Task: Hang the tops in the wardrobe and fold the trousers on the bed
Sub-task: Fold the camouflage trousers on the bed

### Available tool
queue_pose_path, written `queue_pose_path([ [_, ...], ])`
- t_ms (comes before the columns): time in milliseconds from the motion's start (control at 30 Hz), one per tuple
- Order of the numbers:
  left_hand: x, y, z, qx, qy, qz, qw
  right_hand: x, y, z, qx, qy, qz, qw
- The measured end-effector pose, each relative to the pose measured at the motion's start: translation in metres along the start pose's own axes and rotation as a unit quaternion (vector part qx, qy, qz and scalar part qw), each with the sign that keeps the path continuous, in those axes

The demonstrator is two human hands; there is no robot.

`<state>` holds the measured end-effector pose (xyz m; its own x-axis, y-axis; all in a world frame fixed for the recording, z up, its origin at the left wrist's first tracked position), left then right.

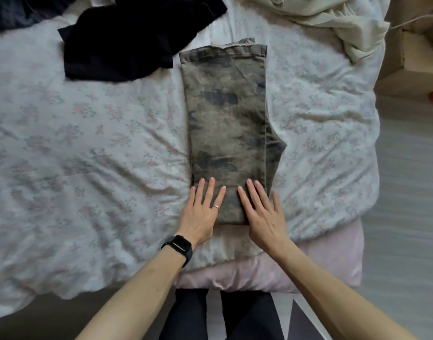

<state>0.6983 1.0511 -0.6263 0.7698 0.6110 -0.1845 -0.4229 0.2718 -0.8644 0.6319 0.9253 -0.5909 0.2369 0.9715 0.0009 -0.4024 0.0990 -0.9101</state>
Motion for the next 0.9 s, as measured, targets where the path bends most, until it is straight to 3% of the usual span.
queue_pose_path([
  [200, -0.007, 0.010, -0.003, 0.026, -0.031, -0.003, 0.999, 0.005, 0.009, -0.001, 0.045, 0.004, 0.006, 0.999],
  [300, -0.012, -0.007, 0.007, 0.081, -0.031, -0.015, 0.996, 0.005, -0.005, 0.004, 0.054, -0.008, -0.010, 0.998],
  [433, -0.025, -0.046, 0.044, 0.130, -0.022, -0.019, 0.991, 0.006, -0.039, 0.031, 0.135, -0.043, 0.001, 0.990],
  [633, -0.079, -0.085, 0.141, 0.182, -0.036, 0.030, 0.982, 0.011, -0.073, 0.124, 0.180, -0.071, -0.056, 0.980],
  [900, -0.165, -0.032, 0.275, 0.326, -0.006, 0.134, 0.936, 0.043, -0.054, 0.286, 0.350, -0.110, -0.130, 0.921],
])
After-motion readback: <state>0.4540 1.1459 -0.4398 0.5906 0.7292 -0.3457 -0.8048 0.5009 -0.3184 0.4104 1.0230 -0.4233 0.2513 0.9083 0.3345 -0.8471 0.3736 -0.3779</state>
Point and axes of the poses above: each hand's wrist, its own z-axis away from the middle knuckle, its own y-axis out of the palm, x = y × z, the point moved 9 cm from there along -z, towards the middle knuckle, and after that the axes turned 4 degrees about y, right-handed, at the moved point
